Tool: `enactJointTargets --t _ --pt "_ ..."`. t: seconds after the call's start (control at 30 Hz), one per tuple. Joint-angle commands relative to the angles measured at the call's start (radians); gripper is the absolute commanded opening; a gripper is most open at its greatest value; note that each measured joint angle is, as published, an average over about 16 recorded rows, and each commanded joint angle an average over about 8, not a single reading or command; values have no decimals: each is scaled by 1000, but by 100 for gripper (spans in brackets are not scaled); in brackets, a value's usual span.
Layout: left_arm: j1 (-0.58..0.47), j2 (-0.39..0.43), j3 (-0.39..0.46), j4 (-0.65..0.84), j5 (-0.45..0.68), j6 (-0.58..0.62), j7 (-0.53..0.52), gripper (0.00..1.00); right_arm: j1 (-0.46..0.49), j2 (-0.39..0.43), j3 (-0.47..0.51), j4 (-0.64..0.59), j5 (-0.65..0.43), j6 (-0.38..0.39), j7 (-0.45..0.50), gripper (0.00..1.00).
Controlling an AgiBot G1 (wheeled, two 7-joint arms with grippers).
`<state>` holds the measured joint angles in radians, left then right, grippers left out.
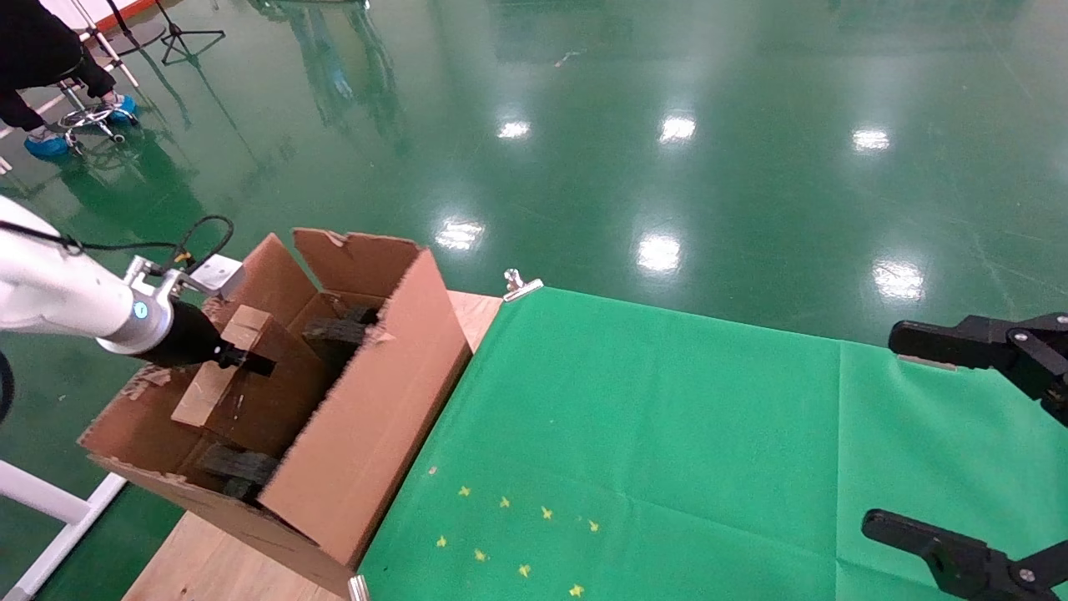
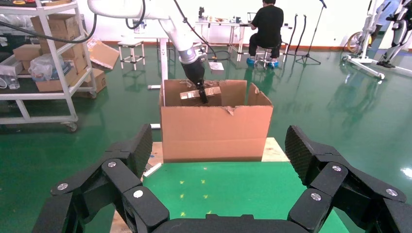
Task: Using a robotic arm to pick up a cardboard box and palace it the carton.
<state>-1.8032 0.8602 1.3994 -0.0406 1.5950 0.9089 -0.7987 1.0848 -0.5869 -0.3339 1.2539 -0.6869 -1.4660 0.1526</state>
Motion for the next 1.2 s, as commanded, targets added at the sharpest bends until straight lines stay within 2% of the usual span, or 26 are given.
enactJointTargets --t 0.03,0.07,0.1,0.87,1.03,1.2 --pt "23 9 -4 16 -6 -32 -6 82 0 0 0 0 0 0 0 100" --pt "27 11 -5 18 -7 -36 -6 94 0 0 0 0 0 0 0 100" --pt "30 12 -5 21 -8 -40 -6 100 0 0 0 0 0 0 0 100" --pt "9 5 -7 0 -9 -24 -2 100 0 0 0 0 0 0 0 100" --pt "-33 -13 -40 -70 -58 10 37 100 0 0 0 0 0 0 0 100" --pt "-118 -76 -102 -224 -150 109 64 100 0 0 0 0 0 0 0 100"
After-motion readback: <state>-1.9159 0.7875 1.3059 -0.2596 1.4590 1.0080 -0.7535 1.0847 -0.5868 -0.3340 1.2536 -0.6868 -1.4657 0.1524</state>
